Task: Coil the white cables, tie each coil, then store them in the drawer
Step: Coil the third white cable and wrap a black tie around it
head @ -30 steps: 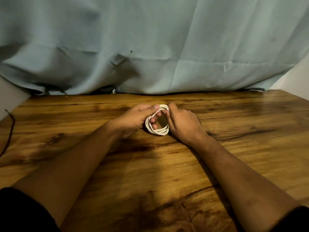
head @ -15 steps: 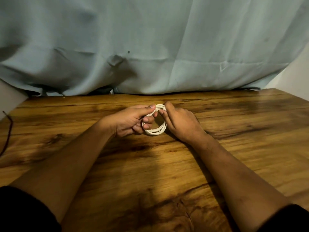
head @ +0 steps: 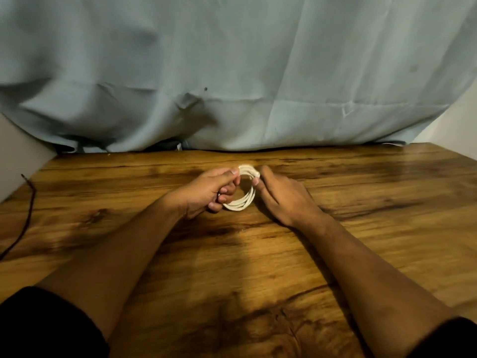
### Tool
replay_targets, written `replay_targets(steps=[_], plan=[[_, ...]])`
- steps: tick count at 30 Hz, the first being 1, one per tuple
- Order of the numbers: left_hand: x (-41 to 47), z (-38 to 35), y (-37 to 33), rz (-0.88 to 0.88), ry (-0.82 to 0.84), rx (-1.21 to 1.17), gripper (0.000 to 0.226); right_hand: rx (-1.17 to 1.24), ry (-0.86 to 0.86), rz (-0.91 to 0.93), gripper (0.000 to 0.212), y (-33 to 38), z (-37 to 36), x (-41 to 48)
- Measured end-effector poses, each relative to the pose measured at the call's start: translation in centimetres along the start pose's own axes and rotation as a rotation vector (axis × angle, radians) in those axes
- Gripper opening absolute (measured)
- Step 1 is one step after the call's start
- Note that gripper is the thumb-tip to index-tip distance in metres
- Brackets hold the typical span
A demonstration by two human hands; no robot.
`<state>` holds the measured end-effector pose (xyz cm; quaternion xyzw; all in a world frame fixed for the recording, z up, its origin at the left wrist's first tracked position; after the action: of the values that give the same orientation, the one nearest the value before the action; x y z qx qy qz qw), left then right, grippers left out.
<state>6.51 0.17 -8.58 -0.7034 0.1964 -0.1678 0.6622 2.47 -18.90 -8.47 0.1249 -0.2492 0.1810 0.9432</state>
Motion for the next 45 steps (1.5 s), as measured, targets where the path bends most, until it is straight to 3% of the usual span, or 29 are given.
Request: replay_targets(steps=[8, 14, 24, 30, 36, 45], plan=[[-2.7, 2.3, -0.6, -0.064, -0.129, 0.075, 0.026, 0.040, 0.019, -0.072, 0.035, 1.3, -0.7, -0.5], [-8.2, 8.4, -2.5, -0.161, -0.317, 0.071, 0.026, 0.084, 0.071, 0.158, 0.031, 7.7, -2.2, 0.4], [-17.6, 20.3, -3.2, -0.359, -0.789, -0.024, 0.027, 0.199, 0.098, 0.465, 0.020, 20.7, -7.0, 4.1], [-18.8, 24.3, -3.6, -0.395, -0.950, -0.108, 0.029, 0.252, 0.087, 0.589, 0.033, 26.7, -9.5, 5.7], [-18.5, 25.1, -2.5, -0.366, -0.990, -0.159, 0.029, 0.210, 0.241, 0.626, 0.058, 29.4, -11.0, 7.2], [-18.5, 24.4, -2.1, -0.364, -0.994, -0.160, 0.029, 0.315, 0.151, 0.586, 0.038, 27.0, -10.5, 6.5]])
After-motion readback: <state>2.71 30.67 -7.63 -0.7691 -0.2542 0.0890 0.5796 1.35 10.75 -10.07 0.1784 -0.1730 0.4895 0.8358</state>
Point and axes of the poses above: each hand's wrist, its own x-axis towards the middle knuckle, its own z-axis out of the back of the hand, y = z × x, the point moved 2 cm from there along x, towards the middle knuckle, and after that the axes turned 4 degrees about -y, right-handed, at the moved point
